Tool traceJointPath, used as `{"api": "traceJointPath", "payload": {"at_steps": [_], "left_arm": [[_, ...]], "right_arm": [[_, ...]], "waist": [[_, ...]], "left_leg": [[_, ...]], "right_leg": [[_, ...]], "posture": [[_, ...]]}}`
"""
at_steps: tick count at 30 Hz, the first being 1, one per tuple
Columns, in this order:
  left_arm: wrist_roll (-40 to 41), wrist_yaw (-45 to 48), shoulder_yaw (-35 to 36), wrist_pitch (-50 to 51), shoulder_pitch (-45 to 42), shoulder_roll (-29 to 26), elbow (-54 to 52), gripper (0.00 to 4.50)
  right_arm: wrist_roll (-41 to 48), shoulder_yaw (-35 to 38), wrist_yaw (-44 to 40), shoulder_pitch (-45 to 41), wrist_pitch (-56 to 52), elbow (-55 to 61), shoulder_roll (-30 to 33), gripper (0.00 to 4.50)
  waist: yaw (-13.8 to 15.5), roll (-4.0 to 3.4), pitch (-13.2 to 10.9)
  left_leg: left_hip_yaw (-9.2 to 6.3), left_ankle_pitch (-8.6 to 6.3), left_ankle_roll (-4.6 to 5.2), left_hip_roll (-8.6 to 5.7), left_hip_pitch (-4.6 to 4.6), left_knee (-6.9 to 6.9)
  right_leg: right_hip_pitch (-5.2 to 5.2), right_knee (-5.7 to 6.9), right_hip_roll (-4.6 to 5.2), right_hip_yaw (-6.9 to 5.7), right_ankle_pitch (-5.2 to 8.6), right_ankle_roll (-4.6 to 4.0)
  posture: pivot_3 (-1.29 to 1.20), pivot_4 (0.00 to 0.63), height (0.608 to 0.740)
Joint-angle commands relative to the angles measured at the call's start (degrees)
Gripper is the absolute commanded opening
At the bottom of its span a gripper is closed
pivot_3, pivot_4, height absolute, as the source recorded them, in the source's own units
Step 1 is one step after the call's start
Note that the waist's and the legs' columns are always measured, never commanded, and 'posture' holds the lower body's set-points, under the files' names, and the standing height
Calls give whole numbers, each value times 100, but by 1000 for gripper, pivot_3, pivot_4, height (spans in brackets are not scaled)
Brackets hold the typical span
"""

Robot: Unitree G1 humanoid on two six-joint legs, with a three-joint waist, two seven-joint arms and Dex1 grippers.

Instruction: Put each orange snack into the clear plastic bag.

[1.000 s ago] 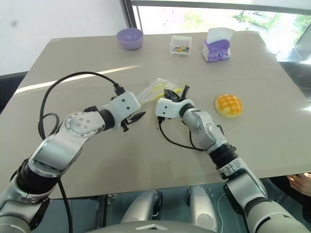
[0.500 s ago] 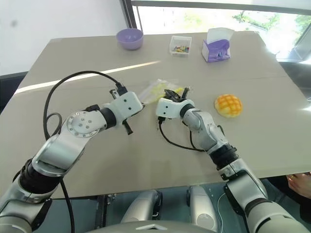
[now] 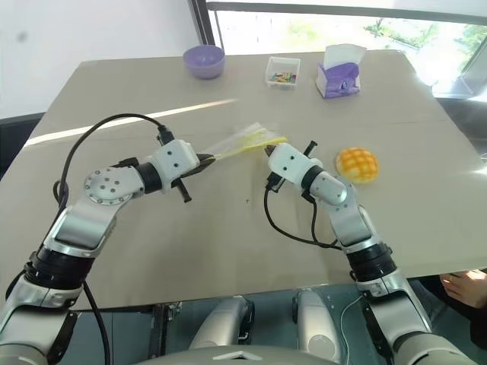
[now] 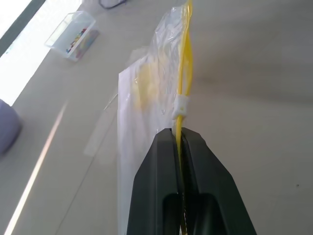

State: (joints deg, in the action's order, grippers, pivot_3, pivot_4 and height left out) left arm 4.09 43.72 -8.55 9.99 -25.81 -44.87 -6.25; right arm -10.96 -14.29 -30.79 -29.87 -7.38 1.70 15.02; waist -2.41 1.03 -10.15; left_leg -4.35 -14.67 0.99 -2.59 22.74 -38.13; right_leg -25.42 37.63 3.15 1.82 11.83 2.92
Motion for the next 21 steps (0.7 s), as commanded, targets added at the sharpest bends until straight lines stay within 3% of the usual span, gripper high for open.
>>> {"api": "traceJointPath", "payload": {"at_steps": [1,8,21], "left_arm": [[144,316,303,-701,-162,-25,196,0],[122,531,393,-911,-217,-9,366,0],[68,526,390,-838,-253,23,345,0]], "right_arm": [[189,-27,66,-112,-185,276,-262,67],[246,-261,51,-326,-243,159,-694,67],[325,-480,-192,-275,-148,399,-561,67]], "waist": [[2,0,0],[3,0,0],[2,0,0]], "left_leg": [[0,-5,9,1,0,-8],[-2,-10,18,0,-6,-26],[-6,-9,16,0,-3,-26]], "right_leg": [[0,9,-1,0,0,0],[1,34,-2,-1,-6,-6],[1,32,-3,-6,-6,-6]], "posture": [[0,150,740],[0,150,740],[0,150,740]]}}
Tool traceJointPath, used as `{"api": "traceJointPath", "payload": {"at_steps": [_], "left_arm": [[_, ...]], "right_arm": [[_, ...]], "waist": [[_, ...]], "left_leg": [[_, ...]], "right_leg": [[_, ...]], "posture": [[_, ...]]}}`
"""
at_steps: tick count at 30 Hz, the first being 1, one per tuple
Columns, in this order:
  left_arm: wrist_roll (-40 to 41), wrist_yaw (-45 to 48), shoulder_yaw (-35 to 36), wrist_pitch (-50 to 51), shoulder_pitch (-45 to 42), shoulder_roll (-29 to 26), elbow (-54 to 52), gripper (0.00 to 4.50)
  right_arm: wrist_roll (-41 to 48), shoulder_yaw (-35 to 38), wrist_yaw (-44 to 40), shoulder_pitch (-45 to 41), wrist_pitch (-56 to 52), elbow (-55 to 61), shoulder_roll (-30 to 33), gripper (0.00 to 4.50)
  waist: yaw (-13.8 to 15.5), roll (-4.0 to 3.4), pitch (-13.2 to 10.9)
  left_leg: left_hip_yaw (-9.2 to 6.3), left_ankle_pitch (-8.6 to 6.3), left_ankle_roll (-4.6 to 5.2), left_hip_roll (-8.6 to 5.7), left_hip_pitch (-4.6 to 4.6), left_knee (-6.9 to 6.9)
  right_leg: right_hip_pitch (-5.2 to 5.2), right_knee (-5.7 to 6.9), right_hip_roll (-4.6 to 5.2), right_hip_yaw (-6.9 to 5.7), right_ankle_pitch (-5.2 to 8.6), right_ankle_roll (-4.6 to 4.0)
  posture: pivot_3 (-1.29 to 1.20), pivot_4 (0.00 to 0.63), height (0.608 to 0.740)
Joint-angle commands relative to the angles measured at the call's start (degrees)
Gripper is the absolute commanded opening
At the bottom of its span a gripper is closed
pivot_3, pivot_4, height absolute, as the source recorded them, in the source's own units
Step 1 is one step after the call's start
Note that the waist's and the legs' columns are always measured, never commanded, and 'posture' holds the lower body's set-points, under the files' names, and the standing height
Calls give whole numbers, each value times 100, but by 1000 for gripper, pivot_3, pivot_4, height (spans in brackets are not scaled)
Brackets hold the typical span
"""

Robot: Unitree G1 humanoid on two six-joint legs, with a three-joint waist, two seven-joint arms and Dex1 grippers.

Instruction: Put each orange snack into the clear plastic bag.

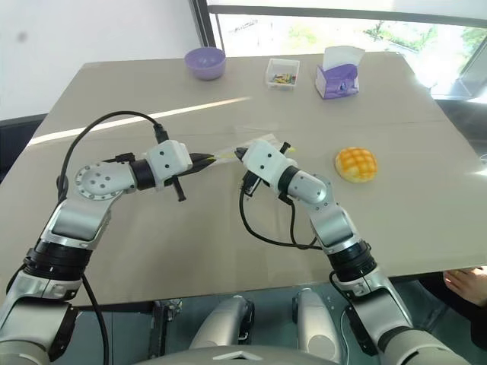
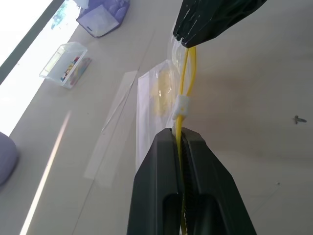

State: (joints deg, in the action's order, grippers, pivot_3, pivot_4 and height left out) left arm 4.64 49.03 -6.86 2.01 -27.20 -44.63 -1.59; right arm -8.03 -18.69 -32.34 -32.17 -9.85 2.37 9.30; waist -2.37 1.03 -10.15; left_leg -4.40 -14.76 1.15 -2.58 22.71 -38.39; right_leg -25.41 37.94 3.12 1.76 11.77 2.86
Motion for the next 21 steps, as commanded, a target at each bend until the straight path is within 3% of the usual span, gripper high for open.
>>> {"api": "traceJointPath", "payload": {"at_steps": [1,21], "left_arm": [[10,-5,218,-42,-114,1,-127,0],[-7,50,158,-233,32,19,-381,0]], "right_arm": [[15,-60,-34,-46,111,333,25,67],[-77,-261,-73,-241,173,-115,31,67]], "waist": [[-2,0,0],[1,0,0]], "left_leg": [[0,0,0,0,0,0],[0,0,0,0,0,0]], "right_leg": [[0,0,0,0,0,0],[0,-1,0,0,0,0]], "posture": [[0,150,740],[0,150,740]]}}
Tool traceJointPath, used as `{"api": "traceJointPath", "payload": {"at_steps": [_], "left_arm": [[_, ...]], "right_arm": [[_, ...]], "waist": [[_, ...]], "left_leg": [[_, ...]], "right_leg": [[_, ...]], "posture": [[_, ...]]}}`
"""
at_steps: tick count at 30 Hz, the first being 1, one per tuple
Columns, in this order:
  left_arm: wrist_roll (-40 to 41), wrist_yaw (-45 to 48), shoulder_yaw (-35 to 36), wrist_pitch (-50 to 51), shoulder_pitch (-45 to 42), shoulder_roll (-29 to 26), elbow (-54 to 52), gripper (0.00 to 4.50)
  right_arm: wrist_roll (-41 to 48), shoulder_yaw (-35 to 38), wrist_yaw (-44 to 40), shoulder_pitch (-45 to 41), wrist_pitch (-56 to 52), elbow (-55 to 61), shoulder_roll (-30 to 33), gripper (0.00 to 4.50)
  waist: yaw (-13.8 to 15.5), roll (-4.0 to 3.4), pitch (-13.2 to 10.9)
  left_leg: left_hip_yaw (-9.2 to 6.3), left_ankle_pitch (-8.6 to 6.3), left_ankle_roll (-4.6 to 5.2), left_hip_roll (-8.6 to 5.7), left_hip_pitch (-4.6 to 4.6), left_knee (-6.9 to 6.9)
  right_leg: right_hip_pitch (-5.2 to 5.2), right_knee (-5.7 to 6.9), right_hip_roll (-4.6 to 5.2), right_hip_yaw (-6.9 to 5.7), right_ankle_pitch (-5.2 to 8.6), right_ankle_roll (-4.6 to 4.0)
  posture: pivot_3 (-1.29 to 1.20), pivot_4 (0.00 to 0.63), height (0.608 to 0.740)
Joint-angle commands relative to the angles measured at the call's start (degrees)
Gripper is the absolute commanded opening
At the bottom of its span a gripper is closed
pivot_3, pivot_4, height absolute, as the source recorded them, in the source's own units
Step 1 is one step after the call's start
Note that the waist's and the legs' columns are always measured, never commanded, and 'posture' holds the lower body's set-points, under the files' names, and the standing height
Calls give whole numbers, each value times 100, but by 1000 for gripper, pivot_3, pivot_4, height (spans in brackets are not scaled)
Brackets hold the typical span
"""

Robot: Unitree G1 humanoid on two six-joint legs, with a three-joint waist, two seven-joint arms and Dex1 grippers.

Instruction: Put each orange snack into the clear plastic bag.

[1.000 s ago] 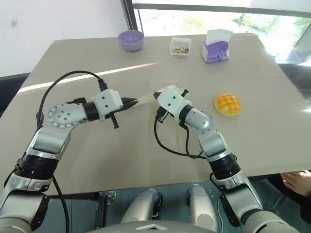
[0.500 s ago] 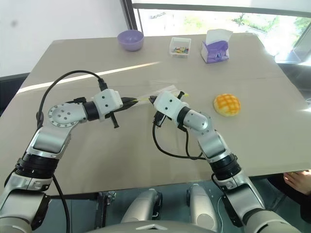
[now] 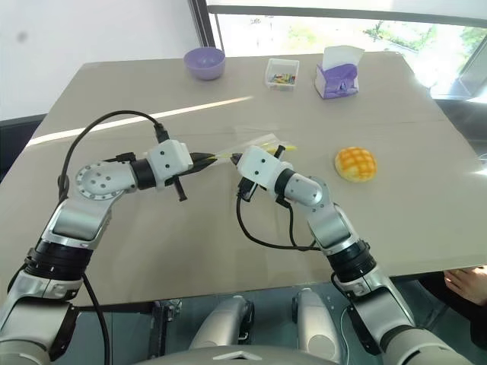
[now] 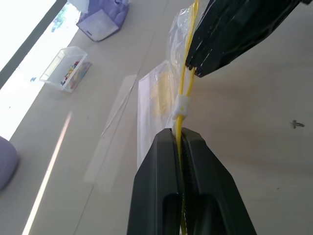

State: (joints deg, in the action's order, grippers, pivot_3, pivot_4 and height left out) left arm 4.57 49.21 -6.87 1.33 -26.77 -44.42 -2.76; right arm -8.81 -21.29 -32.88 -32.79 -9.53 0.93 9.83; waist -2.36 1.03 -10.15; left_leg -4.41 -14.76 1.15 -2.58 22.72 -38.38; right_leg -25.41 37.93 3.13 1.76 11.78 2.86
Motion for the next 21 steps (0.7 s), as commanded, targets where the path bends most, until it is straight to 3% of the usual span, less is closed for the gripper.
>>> {"api": "traceJointPath", "payload": {"at_steps": [1,13,21], "left_arm": [[-13,47,145,-217,6,-5,-283,0],[25,151,152,-284,142,43,-445,0],[-253,382,60,-639,374,-169,-430,0]], "right_arm": [[-11,-8,-22,-196,142,-17,-15,67],[-595,-157,225,-391,422,-597,142,67],[358,297,-171,-219,-1,-481,-213,67]], "waist": [[-1,0,0],[0,0,0],[-4,0,0]], "left_leg": [[0,0,0,0,0,0],[1,0,0,0,0,0],[0,0,1,4,0,3]], "right_leg": [[0,0,0,0,0,0],[0,-1,0,0,0,0],[0,-1,-3,0,0,0]], "posture": [[0,150,740],[0,150,740],[0,150,740]]}}
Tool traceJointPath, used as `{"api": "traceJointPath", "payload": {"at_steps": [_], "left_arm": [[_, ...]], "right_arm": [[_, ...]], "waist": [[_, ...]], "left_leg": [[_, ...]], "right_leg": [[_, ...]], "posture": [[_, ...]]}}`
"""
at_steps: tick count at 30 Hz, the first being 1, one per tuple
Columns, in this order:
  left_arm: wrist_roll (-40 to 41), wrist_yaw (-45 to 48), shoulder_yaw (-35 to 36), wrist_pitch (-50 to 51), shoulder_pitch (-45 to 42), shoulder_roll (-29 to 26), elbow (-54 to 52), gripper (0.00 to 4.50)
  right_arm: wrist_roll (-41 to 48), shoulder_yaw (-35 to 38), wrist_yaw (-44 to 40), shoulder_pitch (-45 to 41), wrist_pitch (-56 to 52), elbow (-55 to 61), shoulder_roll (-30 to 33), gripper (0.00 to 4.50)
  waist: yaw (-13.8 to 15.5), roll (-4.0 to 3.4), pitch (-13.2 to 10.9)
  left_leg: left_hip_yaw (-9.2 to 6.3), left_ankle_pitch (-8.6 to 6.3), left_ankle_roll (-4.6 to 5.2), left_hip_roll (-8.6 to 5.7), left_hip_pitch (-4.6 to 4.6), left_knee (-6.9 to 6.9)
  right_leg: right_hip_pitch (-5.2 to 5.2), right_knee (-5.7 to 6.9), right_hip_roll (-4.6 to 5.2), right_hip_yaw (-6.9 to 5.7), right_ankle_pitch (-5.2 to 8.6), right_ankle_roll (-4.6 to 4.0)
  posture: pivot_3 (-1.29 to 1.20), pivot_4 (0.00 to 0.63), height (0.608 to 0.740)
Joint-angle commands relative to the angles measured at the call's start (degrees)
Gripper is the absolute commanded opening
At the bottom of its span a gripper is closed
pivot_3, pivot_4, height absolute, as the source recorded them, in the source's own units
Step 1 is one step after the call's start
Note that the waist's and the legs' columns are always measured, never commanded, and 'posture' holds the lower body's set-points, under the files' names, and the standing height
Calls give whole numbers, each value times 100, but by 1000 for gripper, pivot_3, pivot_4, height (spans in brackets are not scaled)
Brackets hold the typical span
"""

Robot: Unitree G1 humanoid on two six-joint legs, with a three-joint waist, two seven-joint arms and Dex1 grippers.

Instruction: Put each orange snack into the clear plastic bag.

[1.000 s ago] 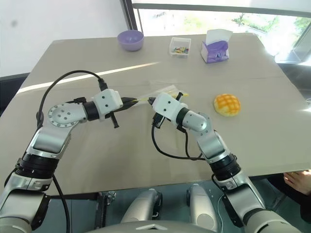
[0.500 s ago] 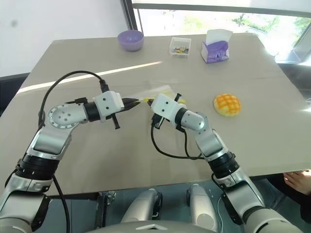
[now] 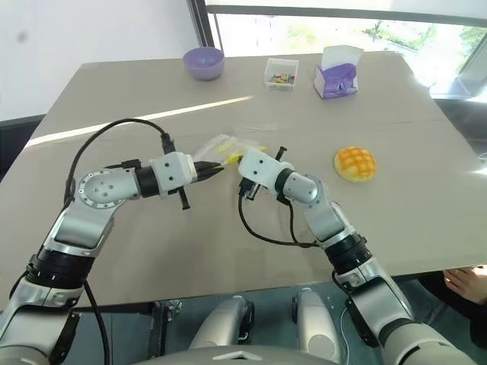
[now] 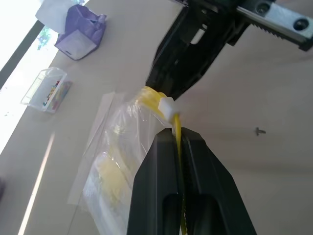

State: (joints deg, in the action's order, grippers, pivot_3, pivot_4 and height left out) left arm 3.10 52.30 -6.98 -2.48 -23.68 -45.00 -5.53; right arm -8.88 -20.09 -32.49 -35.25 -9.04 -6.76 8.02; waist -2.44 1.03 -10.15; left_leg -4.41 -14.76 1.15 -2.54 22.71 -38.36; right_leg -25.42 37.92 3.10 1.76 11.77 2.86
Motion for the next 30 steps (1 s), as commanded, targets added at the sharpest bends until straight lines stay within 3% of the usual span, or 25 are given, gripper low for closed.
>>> {"api": "traceJointPath", "payload": {"at_steps": [1,24,30], "left_arm": [[-151,91,51,-325,97,-136,-130,0],[-682,296,-55,-1004,540,-235,-84,0],[-232,125,214,-197,532,17,-380,0]], "right_arm": [[502,177,-350,61,-109,358,-21,67],[2045,353,-1260,208,-900,530,-160,67],[1953,421,-1214,243,-867,555,52,67]], "waist": [[5,0,0],[2,-1,-1],[15,-1,-1]], "left_leg": [[0,0,0,0,0,0],[-2,-2,4,0,0,0],[-3,-3,4,1,0,0]], "right_leg": [[0,0,1,0,0,0],[1,-2,2,-3,0,0],[1,-2,2,-5,0,0]], "posture": [[0,150,740],[0,150,740],[0,150,740]]}}
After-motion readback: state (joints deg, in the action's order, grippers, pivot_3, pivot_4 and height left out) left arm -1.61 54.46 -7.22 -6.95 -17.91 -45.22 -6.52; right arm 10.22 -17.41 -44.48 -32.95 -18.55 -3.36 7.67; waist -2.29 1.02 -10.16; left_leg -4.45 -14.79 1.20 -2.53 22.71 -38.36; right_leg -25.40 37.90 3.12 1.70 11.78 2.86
